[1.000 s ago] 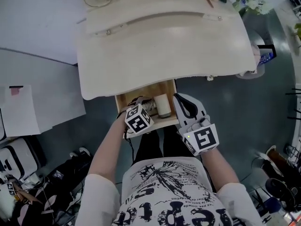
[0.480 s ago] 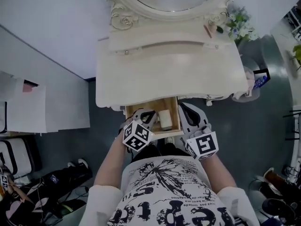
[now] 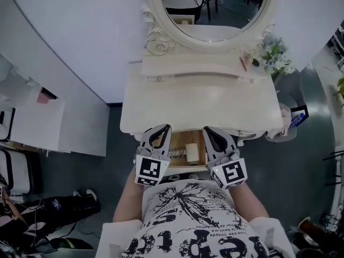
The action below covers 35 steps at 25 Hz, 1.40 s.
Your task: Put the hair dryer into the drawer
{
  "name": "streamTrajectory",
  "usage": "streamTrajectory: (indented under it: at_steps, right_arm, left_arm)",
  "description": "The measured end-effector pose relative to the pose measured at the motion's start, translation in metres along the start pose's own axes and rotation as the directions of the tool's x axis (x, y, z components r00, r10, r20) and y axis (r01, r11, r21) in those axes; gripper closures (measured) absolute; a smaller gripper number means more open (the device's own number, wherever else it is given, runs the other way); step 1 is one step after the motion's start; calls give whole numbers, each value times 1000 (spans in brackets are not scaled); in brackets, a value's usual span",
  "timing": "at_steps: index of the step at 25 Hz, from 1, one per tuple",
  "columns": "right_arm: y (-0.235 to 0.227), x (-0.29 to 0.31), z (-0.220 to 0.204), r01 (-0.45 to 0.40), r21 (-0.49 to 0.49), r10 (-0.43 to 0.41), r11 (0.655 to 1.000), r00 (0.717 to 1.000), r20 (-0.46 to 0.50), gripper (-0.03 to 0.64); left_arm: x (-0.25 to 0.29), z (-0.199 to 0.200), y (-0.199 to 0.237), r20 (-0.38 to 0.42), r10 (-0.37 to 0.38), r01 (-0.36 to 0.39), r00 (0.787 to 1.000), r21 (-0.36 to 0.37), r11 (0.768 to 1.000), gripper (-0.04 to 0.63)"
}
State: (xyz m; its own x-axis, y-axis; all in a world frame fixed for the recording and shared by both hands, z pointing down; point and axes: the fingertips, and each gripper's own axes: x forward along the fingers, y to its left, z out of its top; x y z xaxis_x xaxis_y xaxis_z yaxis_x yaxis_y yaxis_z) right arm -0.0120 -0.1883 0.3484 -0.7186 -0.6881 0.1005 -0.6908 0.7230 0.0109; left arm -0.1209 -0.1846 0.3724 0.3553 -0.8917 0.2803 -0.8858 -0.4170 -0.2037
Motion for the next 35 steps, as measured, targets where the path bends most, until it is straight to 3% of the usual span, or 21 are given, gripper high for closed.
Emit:
streamTrajectory:
  at_steps: [4,8,12,27,35]
  right_arm:
    - [5,7,14,-65,-13,65,998,996,60,600]
    - [7,3,20,-69,-16,70,997,995,75,600]
    - [1,7,24,-47,-37,50,998,995,91,600]
    - [-12,15,15,-18,29,16,999,997,69,600]
    - [-12,18,17,-25,-3,25,1000,998,62,600]
  left_arm:
    - [-15,18,28,85,99,-92,991,-80,993,574]
    - [-30,27,35,150,139,-111,979,-181,977,574]
    - [-28,33,36,175,153,-124,973,-169,978,574]
    - [-15,42,42,193,161,-119,968,-211,970,574]
    - [-15,46,43,215,175,-130,961,-206,970,574]
